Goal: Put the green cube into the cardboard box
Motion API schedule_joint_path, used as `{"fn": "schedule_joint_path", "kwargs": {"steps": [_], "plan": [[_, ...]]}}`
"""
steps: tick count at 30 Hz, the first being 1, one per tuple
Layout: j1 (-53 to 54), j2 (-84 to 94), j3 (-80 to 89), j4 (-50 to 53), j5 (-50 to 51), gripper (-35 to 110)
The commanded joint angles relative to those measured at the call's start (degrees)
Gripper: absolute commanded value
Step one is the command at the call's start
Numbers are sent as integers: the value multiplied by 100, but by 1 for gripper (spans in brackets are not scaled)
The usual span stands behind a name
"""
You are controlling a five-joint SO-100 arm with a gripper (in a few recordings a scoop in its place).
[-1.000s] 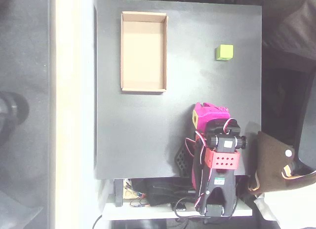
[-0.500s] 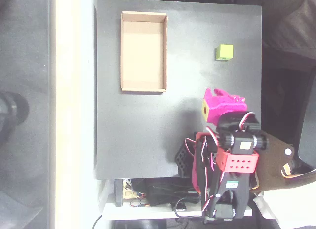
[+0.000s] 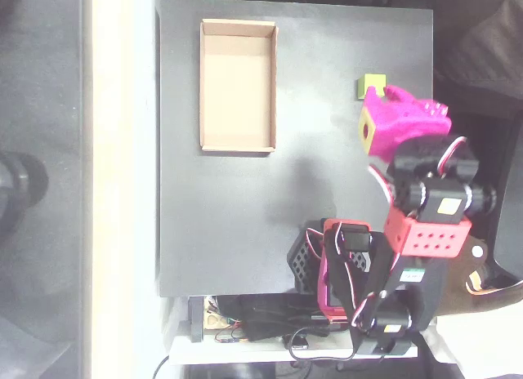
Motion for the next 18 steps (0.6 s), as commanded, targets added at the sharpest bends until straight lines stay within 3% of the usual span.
{"fn": "schedule_joint_path", "kwargs": {"steps": [1, 18], "plan": [[114, -501, -976, 35, 53, 6], [448, -3331, -3278, 35, 53, 6]]}}
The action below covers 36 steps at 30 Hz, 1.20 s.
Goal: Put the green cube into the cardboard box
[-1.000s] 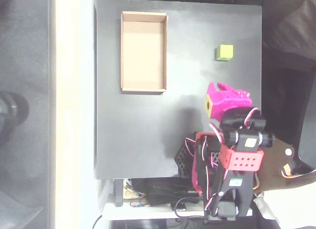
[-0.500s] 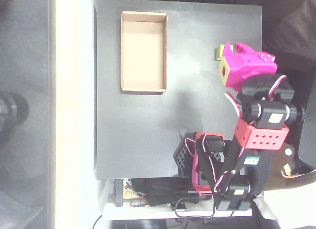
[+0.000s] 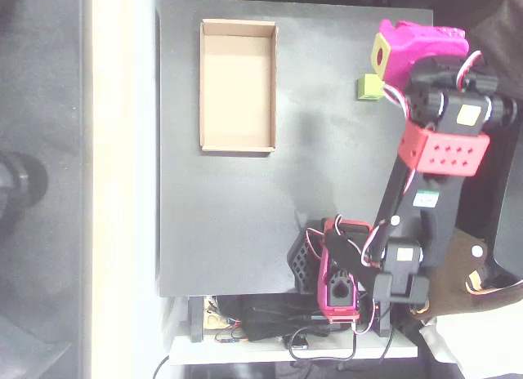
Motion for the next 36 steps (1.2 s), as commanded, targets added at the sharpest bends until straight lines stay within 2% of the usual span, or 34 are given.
{"fn": "schedule_joint_path", "kwargs": {"steps": [1, 21, 31, 36], "plan": [[264, -325, -378, 35, 53, 6], [1055, -2092, -510, 35, 44, 7], [1055, -2329, -466, 35, 44, 36], [1055, -2725, -501, 35, 44, 44]]}}
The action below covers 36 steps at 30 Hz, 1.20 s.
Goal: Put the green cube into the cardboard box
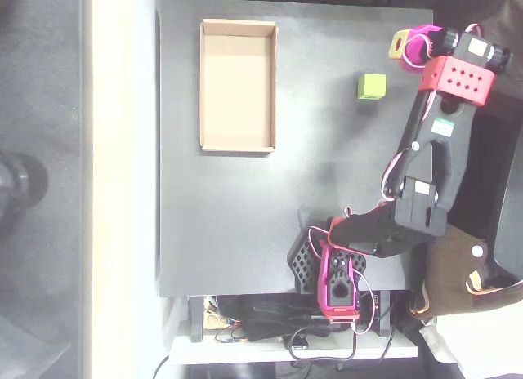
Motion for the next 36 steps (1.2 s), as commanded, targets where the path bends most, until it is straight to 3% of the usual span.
{"fn": "schedule_joint_path", "kwargs": {"steps": [1, 36], "plan": [[26, 9, -123, 35, 44, 44], [-694, -501, 844, 114, 44, 44]]}}
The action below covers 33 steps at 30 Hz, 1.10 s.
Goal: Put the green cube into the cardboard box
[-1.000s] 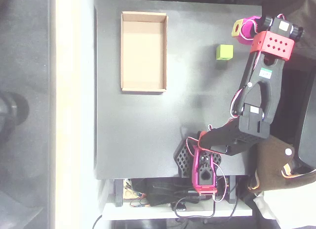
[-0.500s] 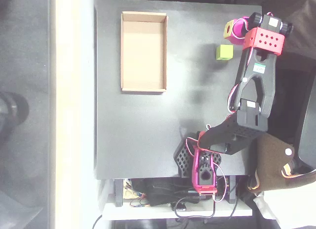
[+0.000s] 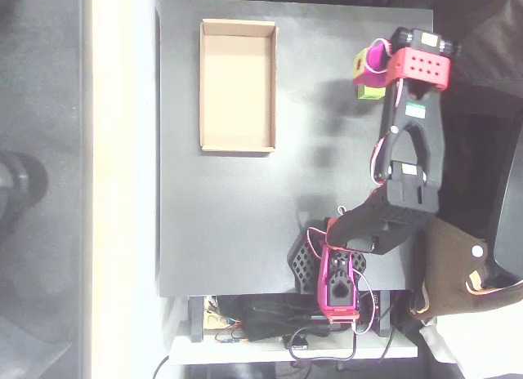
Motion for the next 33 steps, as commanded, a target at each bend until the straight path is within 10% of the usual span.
{"fn": "schedule_joint_path", "kwargs": {"steps": [1, 33], "plan": [[-114, 149, 62, 62, 53, 44], [-97, -554, -26, -26, 44, 45]]}}
